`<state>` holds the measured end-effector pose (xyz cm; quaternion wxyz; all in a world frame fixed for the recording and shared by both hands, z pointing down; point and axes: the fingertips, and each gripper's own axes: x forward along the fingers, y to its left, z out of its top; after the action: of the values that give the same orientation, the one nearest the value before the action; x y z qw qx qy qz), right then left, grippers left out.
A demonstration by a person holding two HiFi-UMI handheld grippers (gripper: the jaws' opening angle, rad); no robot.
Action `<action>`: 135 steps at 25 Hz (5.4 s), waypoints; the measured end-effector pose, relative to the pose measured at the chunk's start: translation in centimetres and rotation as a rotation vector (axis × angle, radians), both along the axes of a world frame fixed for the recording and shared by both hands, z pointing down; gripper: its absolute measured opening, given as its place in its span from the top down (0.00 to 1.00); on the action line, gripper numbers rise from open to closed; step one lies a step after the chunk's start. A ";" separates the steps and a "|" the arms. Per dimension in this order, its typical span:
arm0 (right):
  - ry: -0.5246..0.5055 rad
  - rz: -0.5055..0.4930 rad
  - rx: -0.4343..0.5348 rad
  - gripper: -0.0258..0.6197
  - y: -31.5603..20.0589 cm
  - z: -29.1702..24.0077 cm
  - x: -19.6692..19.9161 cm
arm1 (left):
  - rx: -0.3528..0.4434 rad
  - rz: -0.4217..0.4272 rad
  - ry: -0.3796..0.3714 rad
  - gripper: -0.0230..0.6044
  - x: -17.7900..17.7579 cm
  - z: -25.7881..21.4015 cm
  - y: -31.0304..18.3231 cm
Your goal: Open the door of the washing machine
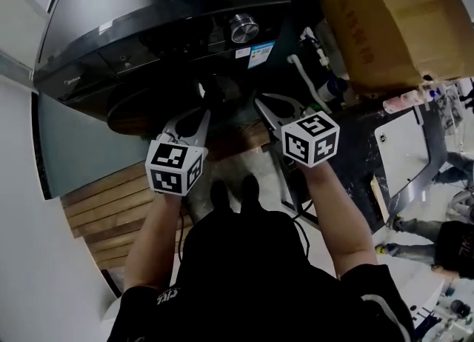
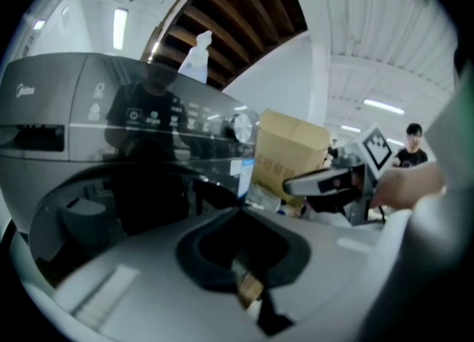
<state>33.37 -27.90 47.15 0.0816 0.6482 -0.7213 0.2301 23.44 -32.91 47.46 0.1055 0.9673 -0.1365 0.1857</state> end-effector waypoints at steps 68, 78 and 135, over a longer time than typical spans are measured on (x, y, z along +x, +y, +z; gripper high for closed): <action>0.538 -0.655 -0.154 0.78 -7.0 8.5 -2.4 | -0.014 -0.550 0.001 0.95 -6.4 -2.3 0.7; 0.388 -0.471 -0.080 0.80 1.1 8.5 -8.2 | -0.034 -0.534 -0.004 0.94 -11.4 -1.3 3.7; 0.155 -0.564 -0.020 0.91 11.3 1.5 -33.0 | -0.036 -0.770 -0.108 0.75 -45.2 3.0 6.8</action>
<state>0.39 -16.64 48.65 0.2037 0.4368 -0.8624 0.1549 -21.81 -26.16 50.48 0.1773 0.8322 -0.4915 0.1857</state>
